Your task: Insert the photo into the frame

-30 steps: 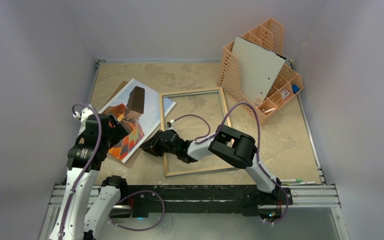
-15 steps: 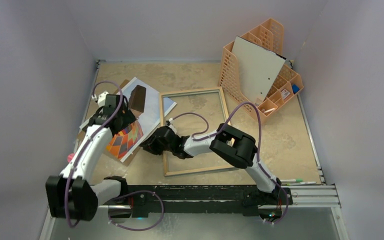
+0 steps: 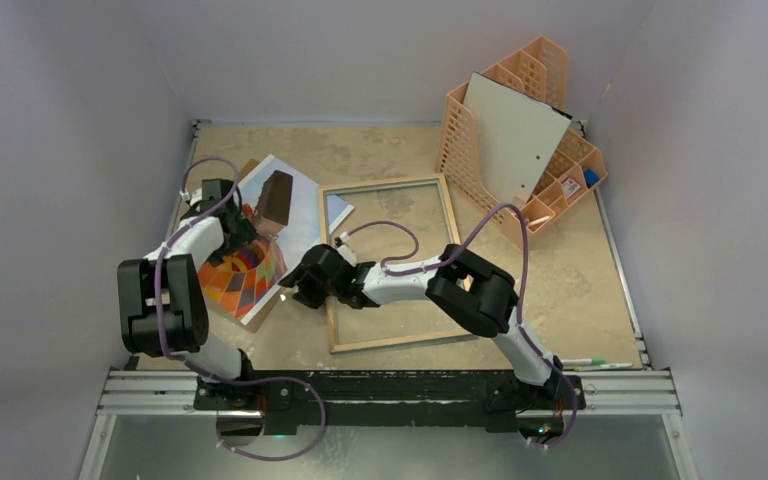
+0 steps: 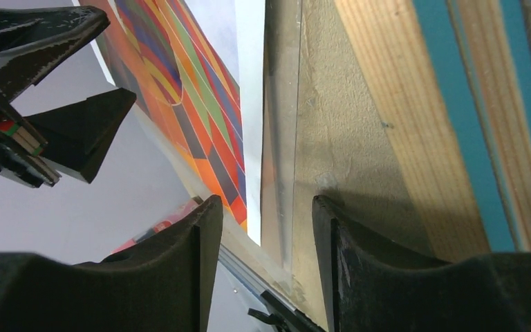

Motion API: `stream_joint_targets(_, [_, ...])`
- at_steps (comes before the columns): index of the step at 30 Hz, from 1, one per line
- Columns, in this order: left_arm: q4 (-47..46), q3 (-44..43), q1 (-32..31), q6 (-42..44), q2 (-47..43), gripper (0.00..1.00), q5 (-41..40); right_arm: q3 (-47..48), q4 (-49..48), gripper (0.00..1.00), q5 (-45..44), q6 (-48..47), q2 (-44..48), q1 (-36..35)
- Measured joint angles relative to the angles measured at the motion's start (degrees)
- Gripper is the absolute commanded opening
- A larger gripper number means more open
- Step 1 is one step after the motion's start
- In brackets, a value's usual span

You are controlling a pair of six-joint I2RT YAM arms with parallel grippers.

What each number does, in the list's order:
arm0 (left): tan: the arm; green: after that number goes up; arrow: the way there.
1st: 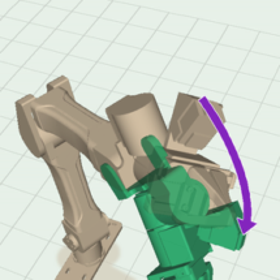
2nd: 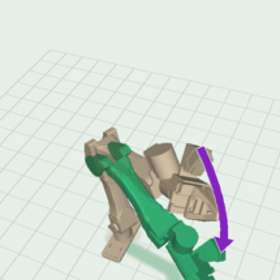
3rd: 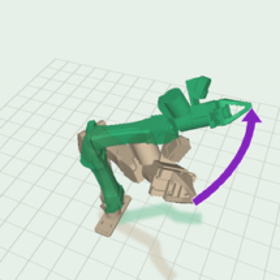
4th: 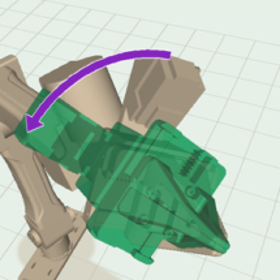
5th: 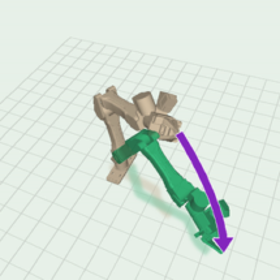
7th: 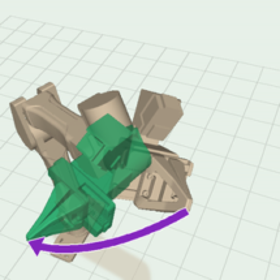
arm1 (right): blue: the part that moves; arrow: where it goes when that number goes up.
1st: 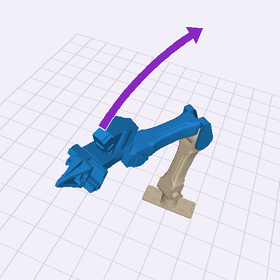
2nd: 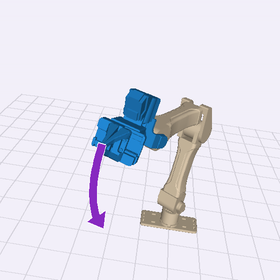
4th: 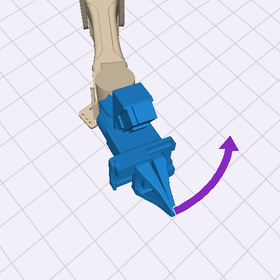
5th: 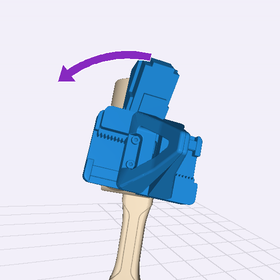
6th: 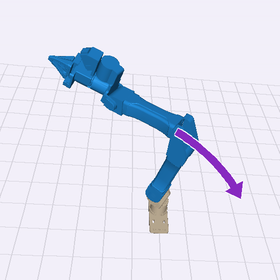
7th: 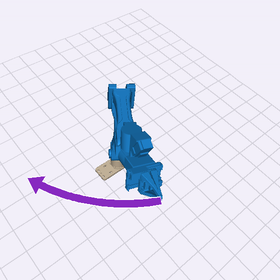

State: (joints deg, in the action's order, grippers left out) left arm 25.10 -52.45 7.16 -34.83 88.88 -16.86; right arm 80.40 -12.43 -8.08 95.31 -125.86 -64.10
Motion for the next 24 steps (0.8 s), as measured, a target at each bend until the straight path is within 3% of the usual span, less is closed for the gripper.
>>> stream_joint_targets(3, [-0.44,0.00,0.22,0.72,1.03,0.68,0.20,-0.20,-0.20,0.48,0.04,0.24,0.00,0.09])
stream_joint_targets(13, [1.16,-3.21,0.76,0.96,7.13,0.58,-0.28,1.22,-4.76,0.58,0.61,-3.34,-1.99,0.90])
stream_joint_targets(24, [0.76,-4.70,0.87,0.81,8.92,0.47,1.38,-6.84,-21.79,0.47,1.73,-5.86,-1.57,1.16])
